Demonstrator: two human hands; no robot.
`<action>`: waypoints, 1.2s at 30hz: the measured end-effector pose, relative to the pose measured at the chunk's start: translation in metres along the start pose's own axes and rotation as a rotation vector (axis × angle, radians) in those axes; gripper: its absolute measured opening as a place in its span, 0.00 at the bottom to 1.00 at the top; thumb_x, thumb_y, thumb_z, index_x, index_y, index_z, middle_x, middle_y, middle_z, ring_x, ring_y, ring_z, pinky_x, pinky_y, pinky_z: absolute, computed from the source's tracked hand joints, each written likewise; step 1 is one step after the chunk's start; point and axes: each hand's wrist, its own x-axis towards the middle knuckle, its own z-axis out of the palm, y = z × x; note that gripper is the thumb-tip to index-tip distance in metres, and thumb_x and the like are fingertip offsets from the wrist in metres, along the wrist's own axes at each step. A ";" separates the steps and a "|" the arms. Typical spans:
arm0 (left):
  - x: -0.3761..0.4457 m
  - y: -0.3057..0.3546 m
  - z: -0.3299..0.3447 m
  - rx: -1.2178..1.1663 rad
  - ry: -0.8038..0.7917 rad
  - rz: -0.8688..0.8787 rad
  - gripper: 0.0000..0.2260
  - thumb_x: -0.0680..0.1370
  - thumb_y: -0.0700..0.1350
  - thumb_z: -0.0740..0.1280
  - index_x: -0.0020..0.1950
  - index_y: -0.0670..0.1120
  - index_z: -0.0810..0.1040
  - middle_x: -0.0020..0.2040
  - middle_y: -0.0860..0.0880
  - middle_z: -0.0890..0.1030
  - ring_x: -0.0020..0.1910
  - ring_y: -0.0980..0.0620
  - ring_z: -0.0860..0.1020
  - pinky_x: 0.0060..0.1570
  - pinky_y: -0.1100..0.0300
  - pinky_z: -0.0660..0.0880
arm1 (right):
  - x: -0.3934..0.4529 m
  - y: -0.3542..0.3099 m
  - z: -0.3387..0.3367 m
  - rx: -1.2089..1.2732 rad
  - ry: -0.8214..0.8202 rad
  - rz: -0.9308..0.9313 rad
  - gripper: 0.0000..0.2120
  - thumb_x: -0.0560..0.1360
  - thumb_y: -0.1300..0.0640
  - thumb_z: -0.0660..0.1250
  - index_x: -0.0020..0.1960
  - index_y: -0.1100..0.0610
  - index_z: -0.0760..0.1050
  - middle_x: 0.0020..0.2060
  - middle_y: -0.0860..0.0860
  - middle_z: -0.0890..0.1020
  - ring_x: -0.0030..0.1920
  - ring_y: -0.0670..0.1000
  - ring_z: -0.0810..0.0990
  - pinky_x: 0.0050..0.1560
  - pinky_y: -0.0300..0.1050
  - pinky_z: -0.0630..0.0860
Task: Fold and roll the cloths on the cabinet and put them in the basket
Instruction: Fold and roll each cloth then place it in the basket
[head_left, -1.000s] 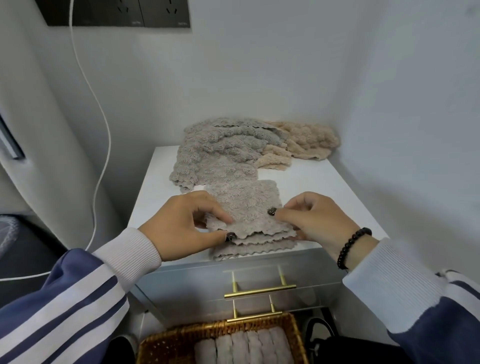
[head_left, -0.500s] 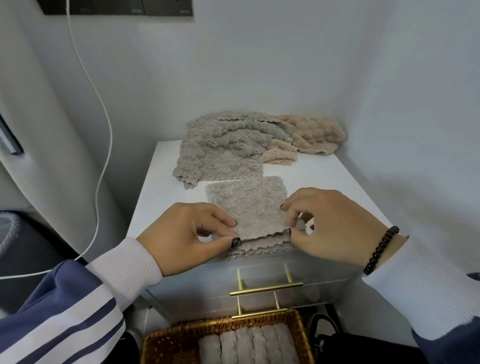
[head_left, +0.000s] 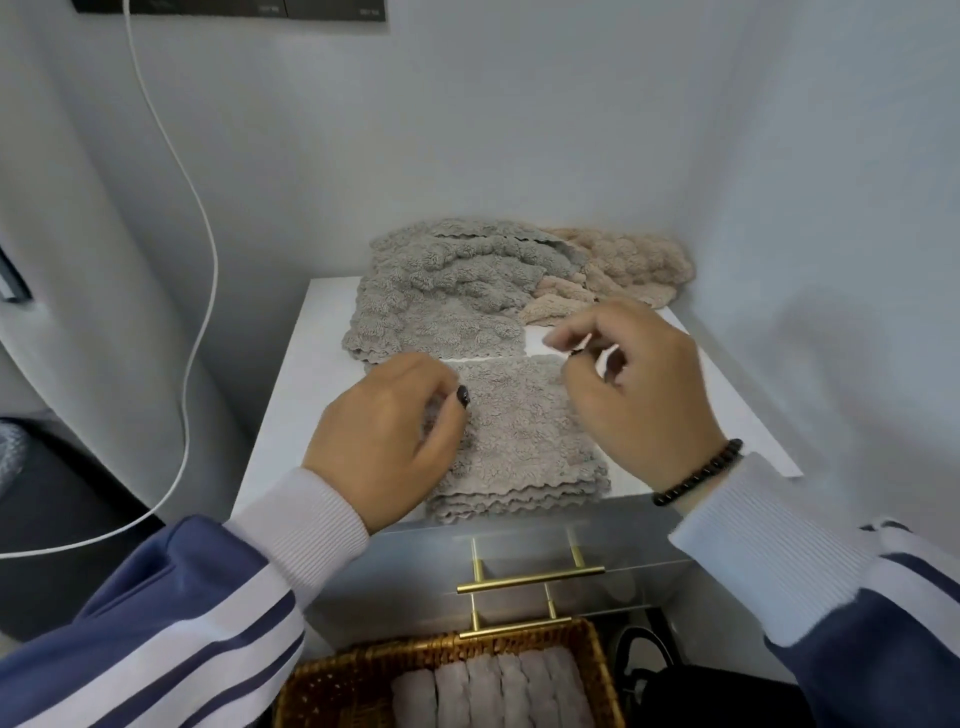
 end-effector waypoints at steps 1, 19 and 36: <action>0.004 0.001 0.006 0.005 -0.065 -0.063 0.12 0.77 0.45 0.58 0.57 0.47 0.77 0.61 0.49 0.78 0.60 0.49 0.75 0.61 0.56 0.72 | 0.004 0.003 0.010 -0.025 -0.002 0.053 0.12 0.70 0.71 0.63 0.46 0.58 0.79 0.44 0.47 0.79 0.43 0.40 0.76 0.44 0.29 0.73; 0.002 -0.013 0.028 0.288 -0.610 -0.268 0.32 0.76 0.61 0.39 0.77 0.51 0.34 0.78 0.51 0.36 0.76 0.54 0.36 0.74 0.45 0.37 | -0.002 0.033 0.042 -0.545 -0.898 0.175 0.33 0.79 0.36 0.45 0.78 0.49 0.40 0.77 0.46 0.42 0.76 0.47 0.36 0.75 0.58 0.38; 0.026 -0.024 0.013 -0.399 -0.171 -0.196 0.37 0.70 0.35 0.73 0.68 0.67 0.64 0.55 0.51 0.71 0.53 0.55 0.75 0.53 0.71 0.73 | 0.037 0.027 0.022 -0.171 -0.761 0.242 0.25 0.70 0.54 0.72 0.66 0.50 0.71 0.56 0.42 0.74 0.54 0.42 0.72 0.50 0.31 0.68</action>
